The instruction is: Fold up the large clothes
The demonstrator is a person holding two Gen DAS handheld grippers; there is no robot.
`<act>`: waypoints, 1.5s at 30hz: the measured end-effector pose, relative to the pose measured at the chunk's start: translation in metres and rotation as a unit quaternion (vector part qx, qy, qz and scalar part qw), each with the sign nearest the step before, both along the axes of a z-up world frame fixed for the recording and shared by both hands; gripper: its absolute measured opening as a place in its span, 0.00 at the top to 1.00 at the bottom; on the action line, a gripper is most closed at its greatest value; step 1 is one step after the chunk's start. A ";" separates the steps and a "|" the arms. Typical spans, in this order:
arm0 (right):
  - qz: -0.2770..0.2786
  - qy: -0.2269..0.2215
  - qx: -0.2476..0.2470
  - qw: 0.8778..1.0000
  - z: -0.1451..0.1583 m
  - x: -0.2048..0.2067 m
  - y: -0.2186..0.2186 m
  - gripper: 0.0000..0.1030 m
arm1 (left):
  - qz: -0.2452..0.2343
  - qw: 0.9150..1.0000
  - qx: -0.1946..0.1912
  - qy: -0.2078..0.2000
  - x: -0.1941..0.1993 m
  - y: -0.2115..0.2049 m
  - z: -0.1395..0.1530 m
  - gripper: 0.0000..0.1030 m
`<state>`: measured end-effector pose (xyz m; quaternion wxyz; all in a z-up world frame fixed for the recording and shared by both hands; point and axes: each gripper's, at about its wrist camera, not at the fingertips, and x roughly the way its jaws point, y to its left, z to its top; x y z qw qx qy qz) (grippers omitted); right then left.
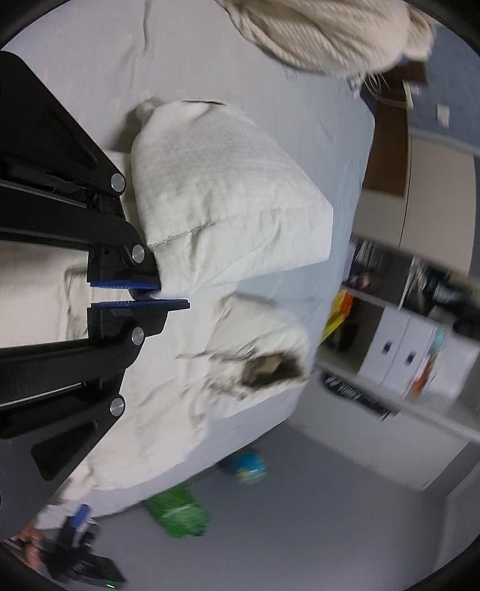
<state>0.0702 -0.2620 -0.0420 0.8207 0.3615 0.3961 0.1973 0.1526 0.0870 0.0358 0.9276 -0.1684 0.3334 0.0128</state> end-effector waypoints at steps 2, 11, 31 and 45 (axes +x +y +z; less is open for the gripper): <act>0.000 0.000 0.002 1.000 0.000 0.000 -0.001 0.33 | -0.029 0.999 0.019 0.008 0.007 -0.022 -0.007 0.96; -0.003 0.000 0.015 1.000 -0.002 0.001 -0.004 0.33 | -0.109 0.990 0.063 0.063 0.024 -0.085 -0.055 0.95; 0.016 0.012 -0.010 1.000 -0.003 0.007 0.005 0.33 | -0.110 0.988 0.008 0.107 -0.017 -0.061 -0.038 0.20; 0.147 -0.028 -0.153 0.977 0.035 0.024 0.133 0.33 | 0.134 0.988 -0.033 0.064 -0.066 0.113 0.006 0.11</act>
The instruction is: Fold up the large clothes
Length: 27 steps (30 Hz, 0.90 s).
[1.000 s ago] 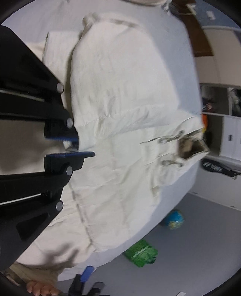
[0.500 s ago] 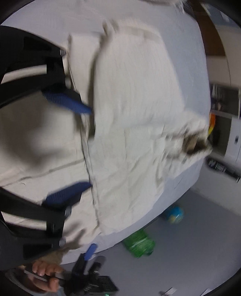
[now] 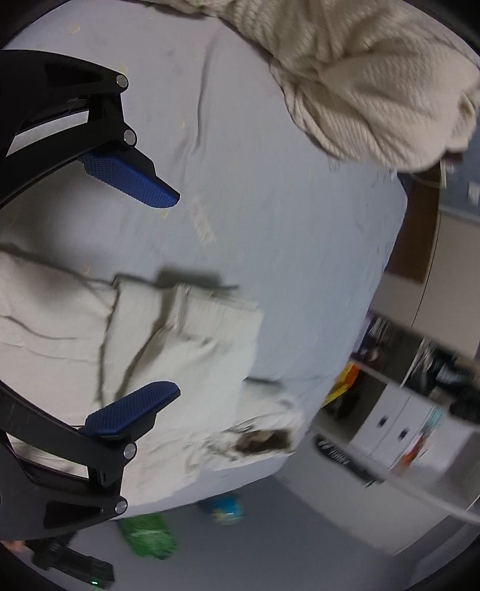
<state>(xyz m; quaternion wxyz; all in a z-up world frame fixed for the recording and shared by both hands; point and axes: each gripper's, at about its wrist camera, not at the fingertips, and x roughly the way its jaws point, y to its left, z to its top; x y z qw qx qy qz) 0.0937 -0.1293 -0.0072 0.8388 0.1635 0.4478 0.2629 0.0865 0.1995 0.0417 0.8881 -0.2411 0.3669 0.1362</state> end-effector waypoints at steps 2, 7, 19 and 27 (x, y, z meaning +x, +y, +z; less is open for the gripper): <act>0.026 -0.013 -0.019 0.999 0.009 0.005 0.028 0.33 | 0.014 1.000 -0.004 -0.006 -0.006 0.014 0.002 0.11; 0.083 -0.039 -0.068 0.994 0.023 0.021 0.106 0.32 | 0.053 0.998 -0.013 -0.011 -0.021 0.044 0.005 0.11; 0.192 -0.150 -0.301 0.922 0.006 0.036 0.294 0.32 | 0.104 0.994 -0.032 -0.019 -0.024 0.079 0.003 0.11; 0.200 -0.165 -0.392 0.882 -0.031 0.047 0.340 0.33 | 0.118 0.991 -0.052 -0.017 -0.023 0.091 -0.004 0.11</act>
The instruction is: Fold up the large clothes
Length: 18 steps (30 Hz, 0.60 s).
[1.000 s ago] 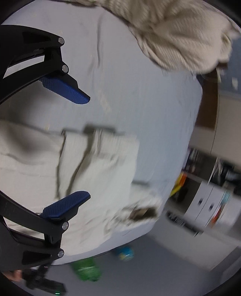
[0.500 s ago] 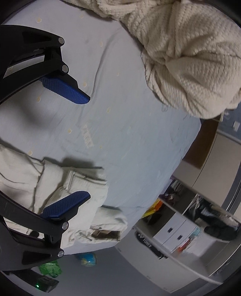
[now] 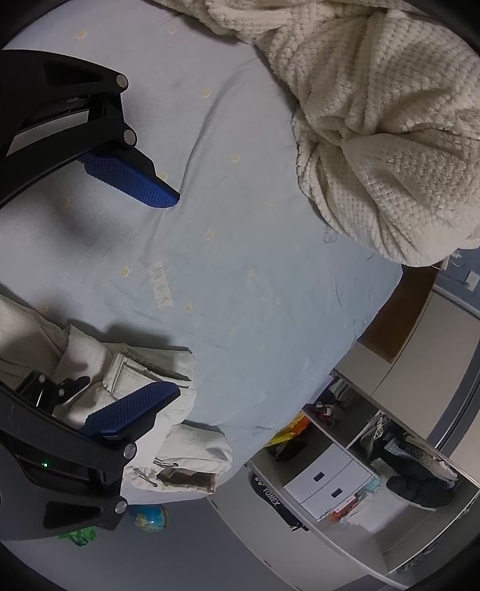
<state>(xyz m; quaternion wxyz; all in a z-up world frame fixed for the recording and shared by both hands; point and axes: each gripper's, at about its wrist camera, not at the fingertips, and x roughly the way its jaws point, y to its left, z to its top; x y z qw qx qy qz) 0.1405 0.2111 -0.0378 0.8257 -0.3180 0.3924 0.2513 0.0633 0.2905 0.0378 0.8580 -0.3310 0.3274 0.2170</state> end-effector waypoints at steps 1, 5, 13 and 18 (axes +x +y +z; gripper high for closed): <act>0.000 -0.003 -0.006 1.000 -0.003 0.001 0.003 0.34 | 0.000 1.000 -0.003 0.001 0.000 0.000 -0.001 0.11; -0.003 0.000 0.009 1.000 -0.003 0.006 0.000 0.73 | -0.006 1.000 -0.006 0.005 0.004 -0.001 -0.004 0.11; -0.046 0.002 0.117 0.992 0.043 0.015 -0.053 0.88 | -0.016 1.000 -0.001 0.013 0.008 -0.006 -0.006 0.11; -0.127 0.009 0.223 0.967 0.071 0.026 -0.133 0.88 | -0.031 0.999 0.010 0.024 0.015 -0.017 -0.008 0.11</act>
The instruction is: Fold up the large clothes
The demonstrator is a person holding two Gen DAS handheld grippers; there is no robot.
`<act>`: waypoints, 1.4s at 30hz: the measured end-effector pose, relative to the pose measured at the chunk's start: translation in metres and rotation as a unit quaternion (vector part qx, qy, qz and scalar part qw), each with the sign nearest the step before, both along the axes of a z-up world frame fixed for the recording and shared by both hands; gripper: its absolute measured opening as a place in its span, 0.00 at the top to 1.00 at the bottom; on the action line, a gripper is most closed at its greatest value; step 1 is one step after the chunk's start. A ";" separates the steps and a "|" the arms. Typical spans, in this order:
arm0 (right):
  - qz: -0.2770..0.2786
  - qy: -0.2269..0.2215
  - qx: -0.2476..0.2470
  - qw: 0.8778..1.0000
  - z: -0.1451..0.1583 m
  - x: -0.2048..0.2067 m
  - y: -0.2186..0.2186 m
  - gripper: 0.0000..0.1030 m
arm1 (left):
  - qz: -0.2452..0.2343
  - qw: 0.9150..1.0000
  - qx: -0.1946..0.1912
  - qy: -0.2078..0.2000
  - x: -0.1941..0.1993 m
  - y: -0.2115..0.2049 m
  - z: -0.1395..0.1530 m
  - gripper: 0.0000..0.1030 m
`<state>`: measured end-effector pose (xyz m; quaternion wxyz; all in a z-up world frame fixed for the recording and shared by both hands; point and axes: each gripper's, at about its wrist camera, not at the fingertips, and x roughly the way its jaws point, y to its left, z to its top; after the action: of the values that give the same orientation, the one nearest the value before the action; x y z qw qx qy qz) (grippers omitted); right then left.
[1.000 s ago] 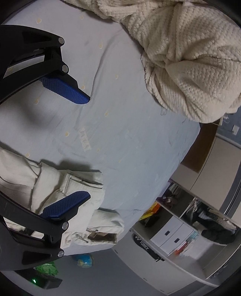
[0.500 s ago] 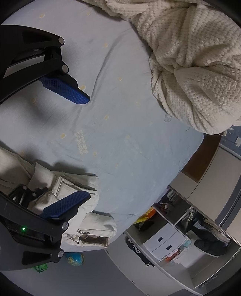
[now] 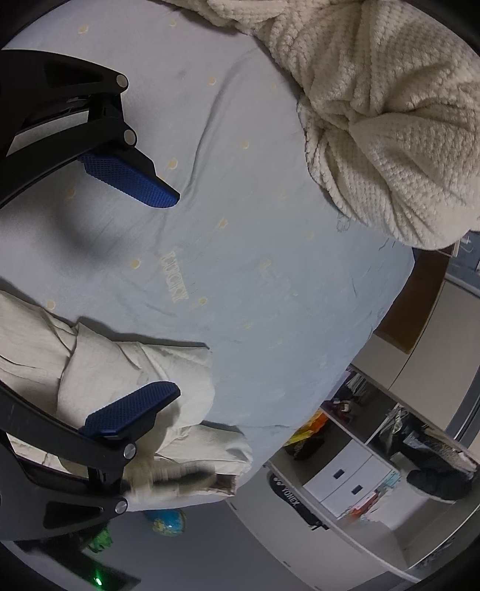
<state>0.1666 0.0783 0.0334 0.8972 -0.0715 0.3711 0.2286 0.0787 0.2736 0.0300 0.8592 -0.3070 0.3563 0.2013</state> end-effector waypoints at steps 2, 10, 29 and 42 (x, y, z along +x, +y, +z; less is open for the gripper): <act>-0.033 0.007 0.040 0.999 0.002 0.003 -0.034 0.88 | -0.008 1.000 0.003 0.005 0.003 -0.005 -0.001 0.11; -0.149 0.071 0.221 0.961 -0.026 -0.003 -0.153 0.88 | -0.028 0.999 0.018 0.019 0.012 -0.019 -0.005 0.11; -0.283 0.187 0.420 0.841 -0.140 -0.033 -0.263 0.59 | -0.059 0.997 0.034 0.046 0.026 -0.037 -0.015 0.11; -0.286 0.174 0.451 0.827 -0.142 -0.024 -0.273 0.43 | -0.082 0.993 0.049 0.064 0.038 -0.055 -0.022 0.11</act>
<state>0.1430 -0.1948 -0.1085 0.7751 0.4914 0.3807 0.1127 0.1171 0.2189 0.0083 0.8621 -0.2211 0.4244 0.1666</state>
